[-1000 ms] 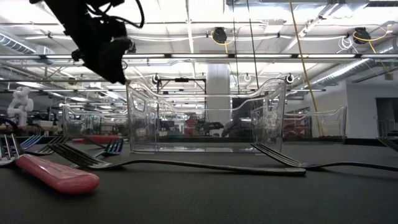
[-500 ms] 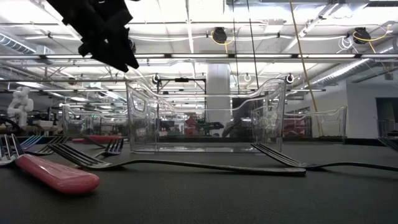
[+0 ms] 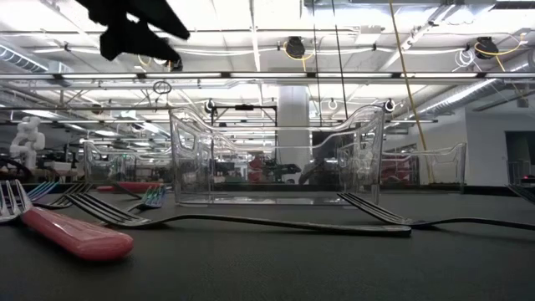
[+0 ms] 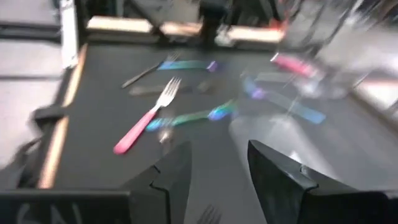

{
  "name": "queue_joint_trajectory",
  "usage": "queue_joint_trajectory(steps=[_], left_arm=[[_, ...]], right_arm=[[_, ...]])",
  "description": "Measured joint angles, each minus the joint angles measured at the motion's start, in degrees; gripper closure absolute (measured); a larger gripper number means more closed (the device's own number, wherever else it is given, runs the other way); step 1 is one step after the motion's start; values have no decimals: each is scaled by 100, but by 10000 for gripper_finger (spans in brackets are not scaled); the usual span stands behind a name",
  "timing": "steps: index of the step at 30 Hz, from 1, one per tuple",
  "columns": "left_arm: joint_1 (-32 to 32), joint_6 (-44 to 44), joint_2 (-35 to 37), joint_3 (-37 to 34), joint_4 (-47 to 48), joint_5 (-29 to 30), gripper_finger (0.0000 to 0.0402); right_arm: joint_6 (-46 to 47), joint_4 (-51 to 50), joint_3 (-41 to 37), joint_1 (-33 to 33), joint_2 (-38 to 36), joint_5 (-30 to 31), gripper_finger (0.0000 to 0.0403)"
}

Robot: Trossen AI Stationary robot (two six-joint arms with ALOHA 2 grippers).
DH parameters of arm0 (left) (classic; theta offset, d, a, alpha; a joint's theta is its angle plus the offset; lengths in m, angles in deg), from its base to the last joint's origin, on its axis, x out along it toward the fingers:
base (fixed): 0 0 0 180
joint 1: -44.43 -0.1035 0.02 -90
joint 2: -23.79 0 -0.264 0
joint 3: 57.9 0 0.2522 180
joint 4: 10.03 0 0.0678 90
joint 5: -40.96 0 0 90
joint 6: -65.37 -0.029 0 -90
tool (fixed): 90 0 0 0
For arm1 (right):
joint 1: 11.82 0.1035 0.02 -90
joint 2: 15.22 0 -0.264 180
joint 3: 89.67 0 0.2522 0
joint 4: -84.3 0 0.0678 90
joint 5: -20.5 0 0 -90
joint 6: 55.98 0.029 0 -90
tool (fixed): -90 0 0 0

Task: Sort silverware by color (type)
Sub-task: Put the pink fork into the left transparent bin

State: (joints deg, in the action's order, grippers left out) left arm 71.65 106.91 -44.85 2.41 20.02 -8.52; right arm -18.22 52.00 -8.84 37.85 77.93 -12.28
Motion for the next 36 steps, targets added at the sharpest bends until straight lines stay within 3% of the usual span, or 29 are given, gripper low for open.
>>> queue_joint_trajectory(steps=[8, 23, 31, 36], left_arm=[[599, -155, -566, -2, -1289, 120, 166], [833, -149, -1079, -2, -2401, 179, 166], [833, -193, -1079, -2, -2484, 305, 166], [857, -193, -1079, -2, -2471, 305, 166]], right_arm=[[2569, -1978, 0, 114, 0, -2212, 252], [5972, -4147, 0, 918, -1, -5261, 202], [6515, -5288, 0, 971, -2, -5437, 205], [6878, -5240, -20, 1014, -2, -4962, 207]])
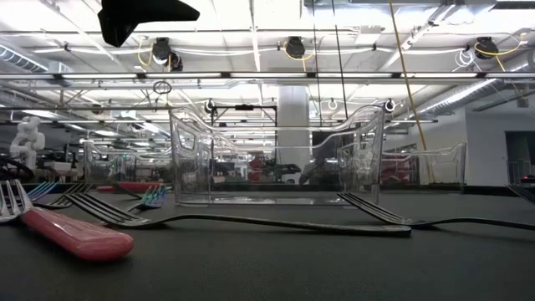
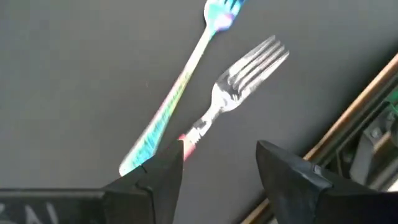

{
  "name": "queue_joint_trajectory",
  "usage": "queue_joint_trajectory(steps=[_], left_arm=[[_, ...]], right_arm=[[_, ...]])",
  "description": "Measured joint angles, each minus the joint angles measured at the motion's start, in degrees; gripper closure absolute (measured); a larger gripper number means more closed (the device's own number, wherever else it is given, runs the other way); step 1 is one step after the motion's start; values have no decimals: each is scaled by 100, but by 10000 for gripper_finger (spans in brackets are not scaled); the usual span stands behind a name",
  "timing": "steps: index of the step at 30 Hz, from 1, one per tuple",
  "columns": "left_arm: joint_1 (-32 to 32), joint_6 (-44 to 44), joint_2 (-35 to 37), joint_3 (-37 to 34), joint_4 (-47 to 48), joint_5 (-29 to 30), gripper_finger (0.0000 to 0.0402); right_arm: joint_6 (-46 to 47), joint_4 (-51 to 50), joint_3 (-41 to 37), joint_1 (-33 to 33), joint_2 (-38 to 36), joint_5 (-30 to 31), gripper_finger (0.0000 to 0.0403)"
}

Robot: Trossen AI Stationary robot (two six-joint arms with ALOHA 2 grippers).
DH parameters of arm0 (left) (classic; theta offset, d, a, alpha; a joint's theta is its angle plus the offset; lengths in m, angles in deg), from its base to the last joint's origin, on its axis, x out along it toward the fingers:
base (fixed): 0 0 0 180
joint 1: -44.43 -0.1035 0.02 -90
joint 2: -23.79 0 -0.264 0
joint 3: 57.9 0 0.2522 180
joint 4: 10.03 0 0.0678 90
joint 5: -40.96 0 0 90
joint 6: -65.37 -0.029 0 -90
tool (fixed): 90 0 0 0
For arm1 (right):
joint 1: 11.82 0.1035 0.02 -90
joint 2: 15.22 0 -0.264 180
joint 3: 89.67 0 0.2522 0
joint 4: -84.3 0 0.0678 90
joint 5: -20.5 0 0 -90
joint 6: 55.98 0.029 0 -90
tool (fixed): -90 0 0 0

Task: Sort silverware by color (type)
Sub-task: Put the pink fork into the left transparent bin

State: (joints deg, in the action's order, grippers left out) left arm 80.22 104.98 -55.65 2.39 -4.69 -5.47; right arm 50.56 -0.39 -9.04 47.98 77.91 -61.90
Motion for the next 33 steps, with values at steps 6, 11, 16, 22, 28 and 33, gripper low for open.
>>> queue_joint_trajectory(steps=[6, 11, 16, 22, 28, 33], left_arm=[[-2, -2, 2, 0, 13, 0, 166], [-2, -2, 2, 0, 31, 0, 166], [-2, -3, 2, 0, 34, 0, 166], [-2, -2, 4, 0, 35, -1, 166], [-2, -3, 4, 0, 35, -2, 166], [-2, -4, 4, 0, 35, -2, 166]], right_arm=[[575, 435, -516, 32, -2, 121, 207], [629, 1389, -1078, 32, -2, -1, 207], [786, 2062, -1526, 32, -17, -55, 207], [979, 2436, -1858, 30, -29, -269, 217], [979, 2483, -1873, 29, -19, -273, 269], [979, 2500, -1877, 27, -11, -273, 322]])
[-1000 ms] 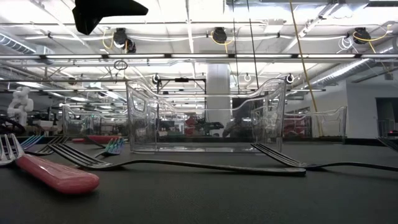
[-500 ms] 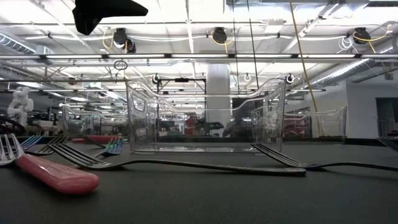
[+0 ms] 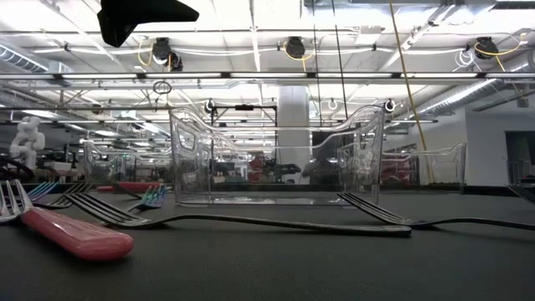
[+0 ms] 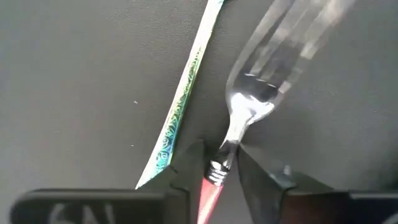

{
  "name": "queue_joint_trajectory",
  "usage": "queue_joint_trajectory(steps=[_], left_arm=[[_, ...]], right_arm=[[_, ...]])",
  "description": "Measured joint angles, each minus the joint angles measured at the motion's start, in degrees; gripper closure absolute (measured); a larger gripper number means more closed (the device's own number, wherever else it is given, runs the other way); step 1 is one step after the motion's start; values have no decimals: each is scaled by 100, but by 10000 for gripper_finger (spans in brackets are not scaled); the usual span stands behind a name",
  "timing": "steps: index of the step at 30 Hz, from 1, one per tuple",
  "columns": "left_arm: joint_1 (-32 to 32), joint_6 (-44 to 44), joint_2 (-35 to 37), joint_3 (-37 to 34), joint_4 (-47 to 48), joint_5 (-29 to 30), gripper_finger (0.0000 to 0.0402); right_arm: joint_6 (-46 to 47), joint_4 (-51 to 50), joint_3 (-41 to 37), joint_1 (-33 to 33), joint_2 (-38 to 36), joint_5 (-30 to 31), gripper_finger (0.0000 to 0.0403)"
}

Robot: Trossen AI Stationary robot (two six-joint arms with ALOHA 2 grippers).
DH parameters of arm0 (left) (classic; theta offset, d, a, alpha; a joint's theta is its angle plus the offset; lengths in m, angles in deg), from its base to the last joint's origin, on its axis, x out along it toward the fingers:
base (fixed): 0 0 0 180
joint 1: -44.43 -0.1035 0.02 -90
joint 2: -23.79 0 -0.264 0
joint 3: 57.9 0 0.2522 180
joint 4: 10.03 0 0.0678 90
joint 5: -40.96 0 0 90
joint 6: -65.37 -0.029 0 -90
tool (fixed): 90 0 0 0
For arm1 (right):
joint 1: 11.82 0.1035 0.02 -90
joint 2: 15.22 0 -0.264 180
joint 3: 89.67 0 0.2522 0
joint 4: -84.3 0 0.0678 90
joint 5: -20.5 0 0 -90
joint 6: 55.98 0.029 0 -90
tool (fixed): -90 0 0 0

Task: Sort silverware by color (type)
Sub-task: Put the pink fork into the left transparent bin

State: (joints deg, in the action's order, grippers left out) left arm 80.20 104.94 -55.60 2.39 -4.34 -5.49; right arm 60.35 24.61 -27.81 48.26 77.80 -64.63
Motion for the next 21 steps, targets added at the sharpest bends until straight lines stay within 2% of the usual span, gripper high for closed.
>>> queue_joint_trajectory(steps=[4, 7, 16, 21], left_arm=[[0, 0, 0, 0, 2, 0, 166], [0, 2, 0, 0, 4, 0, 166], [0, 2, 0, 0, 151, 0, 166], [0, 2, 2, 0, 149, 0, 166]], right_arm=[[0, -6, -4, 0, 2, 33, 360], [6, -24, -4, 7, 4, 169, 375], [10, -304, 156, 9, 10, 491, 372], [-294, -1127, 678, -2, 44, 1173, 375]])
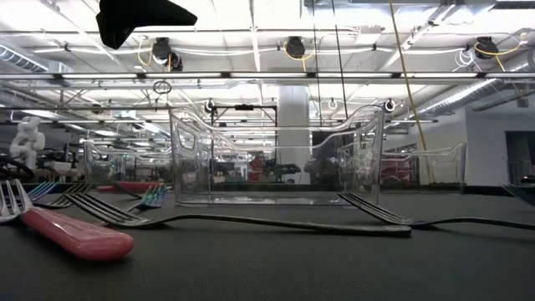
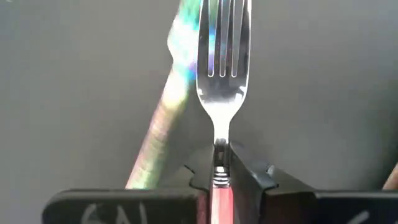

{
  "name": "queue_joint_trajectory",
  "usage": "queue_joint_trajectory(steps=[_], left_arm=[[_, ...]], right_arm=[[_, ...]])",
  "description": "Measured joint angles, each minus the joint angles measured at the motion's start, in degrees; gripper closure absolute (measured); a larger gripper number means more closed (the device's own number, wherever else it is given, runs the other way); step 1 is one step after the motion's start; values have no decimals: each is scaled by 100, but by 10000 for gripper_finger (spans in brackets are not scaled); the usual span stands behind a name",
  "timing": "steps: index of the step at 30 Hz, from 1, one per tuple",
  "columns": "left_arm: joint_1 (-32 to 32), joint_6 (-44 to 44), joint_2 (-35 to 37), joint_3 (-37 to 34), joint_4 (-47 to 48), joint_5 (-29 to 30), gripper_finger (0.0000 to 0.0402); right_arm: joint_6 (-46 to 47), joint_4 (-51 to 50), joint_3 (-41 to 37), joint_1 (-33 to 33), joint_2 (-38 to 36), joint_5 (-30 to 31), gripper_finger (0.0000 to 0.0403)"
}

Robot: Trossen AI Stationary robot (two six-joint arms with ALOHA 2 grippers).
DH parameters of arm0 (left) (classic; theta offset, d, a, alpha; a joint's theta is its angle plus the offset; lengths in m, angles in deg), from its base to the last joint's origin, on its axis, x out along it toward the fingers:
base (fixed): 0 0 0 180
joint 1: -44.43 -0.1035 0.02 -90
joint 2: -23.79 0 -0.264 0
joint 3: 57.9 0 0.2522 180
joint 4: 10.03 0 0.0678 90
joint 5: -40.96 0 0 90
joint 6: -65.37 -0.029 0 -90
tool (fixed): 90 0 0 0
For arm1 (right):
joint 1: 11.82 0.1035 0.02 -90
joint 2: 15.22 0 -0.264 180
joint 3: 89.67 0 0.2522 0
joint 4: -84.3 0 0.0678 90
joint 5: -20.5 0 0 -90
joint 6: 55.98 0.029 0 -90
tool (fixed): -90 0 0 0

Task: Sort silverware by color (type)
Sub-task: Put the pink fork into the left transparent bin

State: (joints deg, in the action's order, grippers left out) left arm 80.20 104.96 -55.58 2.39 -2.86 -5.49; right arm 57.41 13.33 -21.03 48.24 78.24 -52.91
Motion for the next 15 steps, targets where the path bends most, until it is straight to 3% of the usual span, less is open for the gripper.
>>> queue_joint_trajectory(steps=[9, 15], left_arm=[[-19, -270, 0, 0, -52, 0, 166], [-168, -564, 0, 0, -169, -2, 166]], right_arm=[[-856, -914, 1025, 66, -18, 1232, 375], [-1526, -1336, 1334, -59, -145, 1686, 373]])
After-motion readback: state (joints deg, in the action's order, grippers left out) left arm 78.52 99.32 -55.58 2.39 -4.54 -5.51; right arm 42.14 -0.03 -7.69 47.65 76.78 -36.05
